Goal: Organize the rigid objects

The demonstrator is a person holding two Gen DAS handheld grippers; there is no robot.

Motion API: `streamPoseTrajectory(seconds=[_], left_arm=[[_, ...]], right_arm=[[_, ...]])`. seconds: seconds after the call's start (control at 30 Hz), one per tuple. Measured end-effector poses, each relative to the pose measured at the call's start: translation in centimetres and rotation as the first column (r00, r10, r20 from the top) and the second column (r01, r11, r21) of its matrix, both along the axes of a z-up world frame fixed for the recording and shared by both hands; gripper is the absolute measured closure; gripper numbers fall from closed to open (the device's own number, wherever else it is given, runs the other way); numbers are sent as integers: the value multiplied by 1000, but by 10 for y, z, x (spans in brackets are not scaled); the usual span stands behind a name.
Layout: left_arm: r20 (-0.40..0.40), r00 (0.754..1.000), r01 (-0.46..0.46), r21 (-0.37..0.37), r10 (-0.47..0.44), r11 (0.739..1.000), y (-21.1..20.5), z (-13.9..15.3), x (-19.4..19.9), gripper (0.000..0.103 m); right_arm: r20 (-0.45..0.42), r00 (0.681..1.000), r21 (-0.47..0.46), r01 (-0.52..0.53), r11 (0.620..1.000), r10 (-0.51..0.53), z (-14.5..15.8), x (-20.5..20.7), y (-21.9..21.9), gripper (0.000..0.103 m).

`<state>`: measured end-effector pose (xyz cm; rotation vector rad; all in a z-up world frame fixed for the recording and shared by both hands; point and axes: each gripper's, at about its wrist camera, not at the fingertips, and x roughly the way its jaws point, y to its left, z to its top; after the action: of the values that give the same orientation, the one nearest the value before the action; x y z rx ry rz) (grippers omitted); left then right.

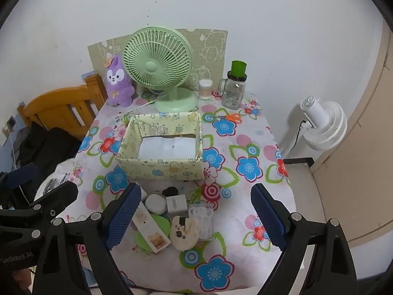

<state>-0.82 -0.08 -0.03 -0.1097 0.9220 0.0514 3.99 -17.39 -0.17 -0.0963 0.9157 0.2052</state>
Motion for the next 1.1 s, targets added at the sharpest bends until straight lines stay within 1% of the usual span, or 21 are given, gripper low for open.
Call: streamPoseTrajectory(seconds=[0.17, 0.33, 0.63, 1.1], left_arm=[[-7, 1000, -4, 3, 4, 1000, 0, -2, 1, 5], [5, 1000, -11, 41, 10, 999, -4, -1, 0, 6], [-9, 1000, -12, 20, 12, 1000, -7, -2, 3, 7], [-9, 1000, -11, 33, 11, 999, -8, -4, 3, 7]], right_arm=[[-7, 1000, -7, 1, 1000, -1, 0, 1, 0, 10], [-6, 1000, -6, 2, 1000, -2, -1, 0, 0, 10], [-5, 1000, 1, 7, 1000, -7, 0, 4, -3, 10], [4, 1000, 7, 20, 1000, -20, 0, 2, -9, 10]])
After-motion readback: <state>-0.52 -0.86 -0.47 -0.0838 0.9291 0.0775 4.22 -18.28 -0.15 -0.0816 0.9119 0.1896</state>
